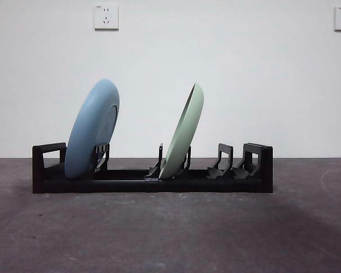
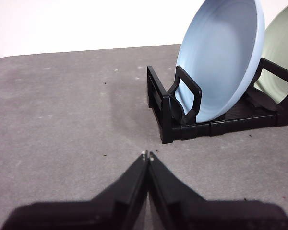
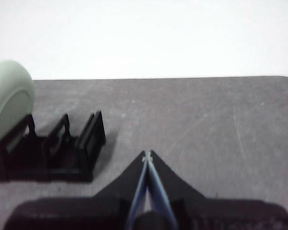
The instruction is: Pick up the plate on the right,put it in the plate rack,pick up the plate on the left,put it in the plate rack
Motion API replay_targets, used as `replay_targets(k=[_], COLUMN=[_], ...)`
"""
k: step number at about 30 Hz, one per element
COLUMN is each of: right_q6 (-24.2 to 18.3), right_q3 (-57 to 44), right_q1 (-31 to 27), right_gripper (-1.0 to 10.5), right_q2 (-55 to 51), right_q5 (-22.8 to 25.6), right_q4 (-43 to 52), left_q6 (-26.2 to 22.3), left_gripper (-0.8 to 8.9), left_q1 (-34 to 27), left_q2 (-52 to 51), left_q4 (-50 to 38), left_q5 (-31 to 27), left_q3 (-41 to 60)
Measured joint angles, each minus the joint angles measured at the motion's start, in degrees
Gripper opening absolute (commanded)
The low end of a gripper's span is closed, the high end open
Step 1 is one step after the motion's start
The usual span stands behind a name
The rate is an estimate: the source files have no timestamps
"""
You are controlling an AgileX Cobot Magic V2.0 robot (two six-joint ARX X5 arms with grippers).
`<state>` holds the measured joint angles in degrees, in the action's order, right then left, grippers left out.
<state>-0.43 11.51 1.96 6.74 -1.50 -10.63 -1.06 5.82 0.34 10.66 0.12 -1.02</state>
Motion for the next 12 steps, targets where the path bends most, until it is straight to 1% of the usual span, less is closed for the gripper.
replay_targets(k=[6,12], right_q6=[1.92,3.65], right_q3=[-9.09,-10.29], right_q1=[0.00,0.00], right_gripper=[0.1,0.1], right_q2=[-6.32,-6.51], right_q5=[-0.02,-2.62], right_q4=[-0.22,0.31], left_q6=[0.02,0.00], left_gripper=[-0.03,-0.03], left_q1=[0.00,0.00], left_q2=[0.00,0.00], left_q4=[0.00,-0.02], left_q5=[0.00,0.00], left_q3=[0.00,0.00])
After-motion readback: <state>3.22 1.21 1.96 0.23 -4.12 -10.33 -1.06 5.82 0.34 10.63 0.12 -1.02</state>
